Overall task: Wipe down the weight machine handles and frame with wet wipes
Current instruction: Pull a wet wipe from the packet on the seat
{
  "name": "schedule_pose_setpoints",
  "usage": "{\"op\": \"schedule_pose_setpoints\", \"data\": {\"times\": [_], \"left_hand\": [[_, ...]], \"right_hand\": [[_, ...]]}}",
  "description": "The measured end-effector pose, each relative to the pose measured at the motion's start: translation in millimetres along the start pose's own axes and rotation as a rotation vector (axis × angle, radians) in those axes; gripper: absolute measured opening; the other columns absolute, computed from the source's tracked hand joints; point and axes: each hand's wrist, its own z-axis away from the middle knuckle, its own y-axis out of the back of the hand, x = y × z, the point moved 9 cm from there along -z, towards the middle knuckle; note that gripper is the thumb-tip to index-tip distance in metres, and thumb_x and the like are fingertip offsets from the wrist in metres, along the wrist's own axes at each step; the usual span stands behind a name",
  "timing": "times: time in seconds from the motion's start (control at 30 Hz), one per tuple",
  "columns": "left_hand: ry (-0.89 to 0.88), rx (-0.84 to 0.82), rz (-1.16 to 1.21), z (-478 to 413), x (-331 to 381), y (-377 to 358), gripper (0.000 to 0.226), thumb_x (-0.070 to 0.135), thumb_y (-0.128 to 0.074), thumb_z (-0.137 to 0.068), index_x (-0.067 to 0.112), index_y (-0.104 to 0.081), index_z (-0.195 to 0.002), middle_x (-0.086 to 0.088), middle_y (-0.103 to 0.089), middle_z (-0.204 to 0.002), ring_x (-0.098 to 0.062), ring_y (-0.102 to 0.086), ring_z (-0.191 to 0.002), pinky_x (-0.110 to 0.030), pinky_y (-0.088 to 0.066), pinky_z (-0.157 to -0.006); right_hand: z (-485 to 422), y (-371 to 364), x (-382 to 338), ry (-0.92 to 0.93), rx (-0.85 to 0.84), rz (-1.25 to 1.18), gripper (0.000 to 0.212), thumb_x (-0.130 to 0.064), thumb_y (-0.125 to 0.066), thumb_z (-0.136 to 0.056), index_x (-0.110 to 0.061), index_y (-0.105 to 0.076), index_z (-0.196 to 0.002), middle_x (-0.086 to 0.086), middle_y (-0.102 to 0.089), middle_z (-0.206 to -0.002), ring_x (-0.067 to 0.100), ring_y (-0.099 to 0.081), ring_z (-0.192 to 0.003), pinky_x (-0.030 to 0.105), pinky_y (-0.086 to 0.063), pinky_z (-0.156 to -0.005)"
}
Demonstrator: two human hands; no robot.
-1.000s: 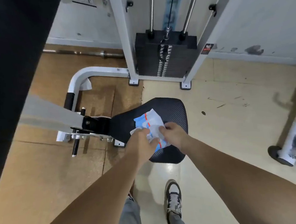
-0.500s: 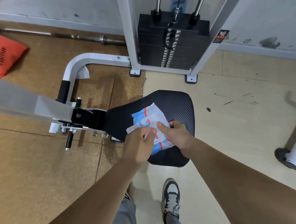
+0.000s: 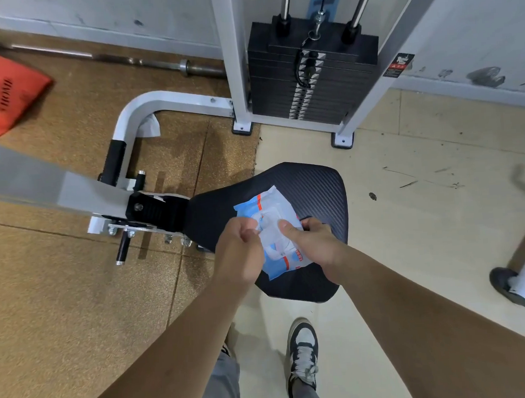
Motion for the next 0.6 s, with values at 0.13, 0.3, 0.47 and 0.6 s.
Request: {"op": "schedule_pose_setpoints", "data": {"times": [0.13,0.3,0.47,0.6], "left_hand": [[-0.115,-0.116,-0.204,0,16,-25,0.036,0.046,-0.063,-0.095,0.020,-0.051,-0.073,0.005,-0.054,-0.069,-0.001,-0.052,-0.056,-0.016,-0.036,-0.053],[-0.075,-0.044,-0.139,-11,10,-16,0.025,0.031,-0.065,-0.098,0.010,-0.067,-0.085,-0.005,-0.068,-0.083,-0.014,-0.065,-0.075,-0.028,-0.051,-0.065],[0.096,0.015,0.096,-6,-6,0,0.018,0.025,-0.064,-0.099,0.013,-0.066,-0.086,-0.006,-0.069,-0.085,-0.013,-0.065,-0.071,-0.028,-0.053,-0.061],[0.155,0.013,0.133,-2,-16,3,0.013,0.025,-0.057,-0.104,0.014,-0.063,-0.103,-0.007,-0.072,-0.101,-0.018,-0.072,-0.090,-0.038,-0.064,-0.083]], "right_hand": [[-1,0,-2,0.000,0.008,0.045,0.087,-0.093,-0.068,-0.051,-0.032,-0.059,-0.112,0.000,-0.053,-0.125,0.031,-0.062,-0.120,0.046,-0.059,-0.100],[2,1,-4,-0.002,0.020,0.076,0.087,-0.093,-0.072,-0.051,-0.032,-0.056,-0.111,-0.003,-0.047,-0.122,0.028,-0.059,-0.121,0.047,-0.057,-0.103],[4,1,-6,0.000,0.084,0.155,0.077,-0.076,-0.074,-0.078,-0.028,-0.052,-0.134,0.001,-0.044,-0.132,0.027,-0.048,-0.131,0.049,-0.050,-0.111],[4,3,-9,-0.005,0.131,0.236,0.079,-0.073,-0.069,-0.087,-0.025,-0.047,-0.145,0.004,-0.042,-0.142,0.029,-0.043,-0.135,0.050,-0.046,-0.113]]}}
